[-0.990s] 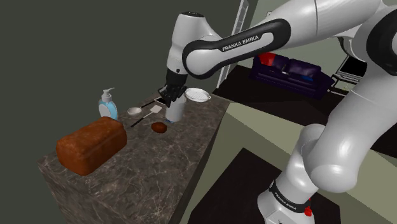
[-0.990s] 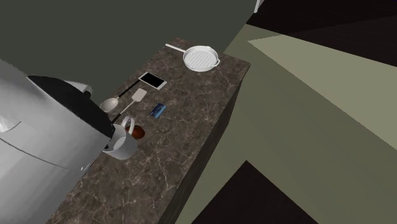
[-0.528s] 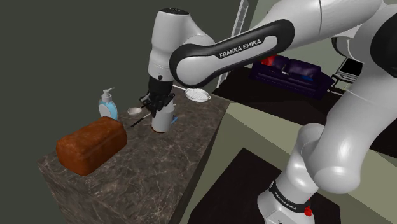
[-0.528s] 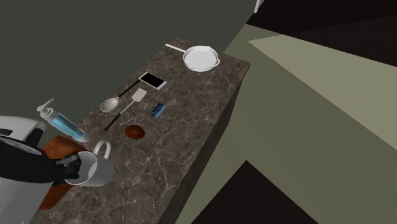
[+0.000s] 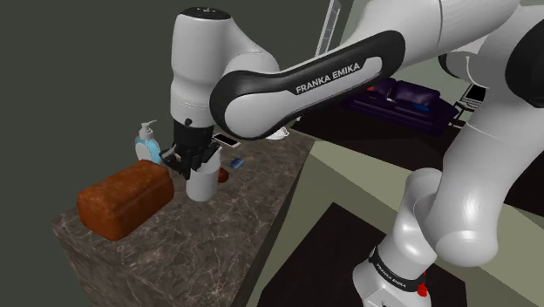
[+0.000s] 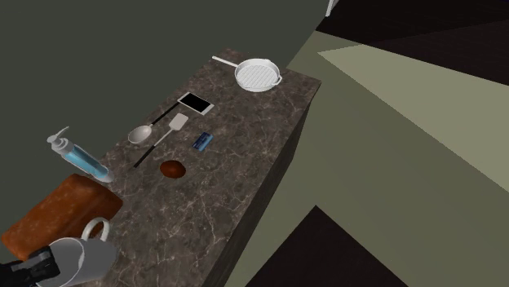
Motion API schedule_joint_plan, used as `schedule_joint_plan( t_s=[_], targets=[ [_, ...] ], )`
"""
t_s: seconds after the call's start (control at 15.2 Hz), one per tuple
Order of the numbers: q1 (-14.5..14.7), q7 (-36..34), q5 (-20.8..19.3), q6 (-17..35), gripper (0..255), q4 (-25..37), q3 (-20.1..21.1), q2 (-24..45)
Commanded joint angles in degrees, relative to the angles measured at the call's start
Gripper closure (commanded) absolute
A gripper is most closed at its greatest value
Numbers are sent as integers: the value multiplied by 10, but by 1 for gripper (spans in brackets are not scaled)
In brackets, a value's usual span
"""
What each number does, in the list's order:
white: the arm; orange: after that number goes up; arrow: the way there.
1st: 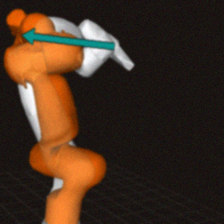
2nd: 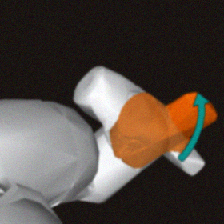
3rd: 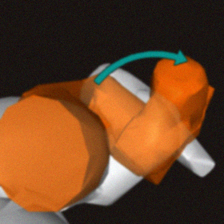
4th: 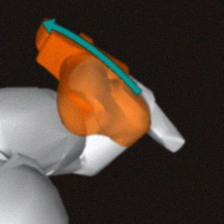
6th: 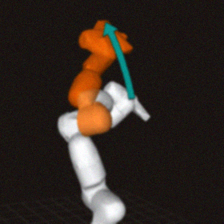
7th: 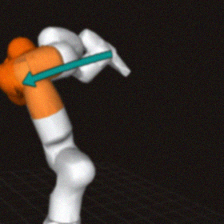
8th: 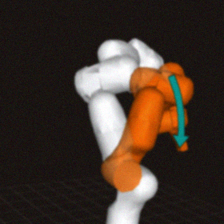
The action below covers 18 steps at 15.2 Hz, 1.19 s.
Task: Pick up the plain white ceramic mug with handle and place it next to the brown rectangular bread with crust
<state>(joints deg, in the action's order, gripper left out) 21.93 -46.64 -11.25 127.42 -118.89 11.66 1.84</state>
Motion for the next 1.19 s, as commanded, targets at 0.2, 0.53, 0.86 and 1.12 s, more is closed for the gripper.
schedule_joint_plan(
  t_s=[0.2, 0.53, 0.86, 1.12],
  targets=[
    [2, -15, -11, 32, 255, -14, 1, 20],
    [2, -27, -23, 67, 255, -31, -1, 40],
    [3, -41, -38, 101, 255, -44, -3, 62],
    [5, -53, -51, 127, 255, -53, -7, 81]
  ],
)
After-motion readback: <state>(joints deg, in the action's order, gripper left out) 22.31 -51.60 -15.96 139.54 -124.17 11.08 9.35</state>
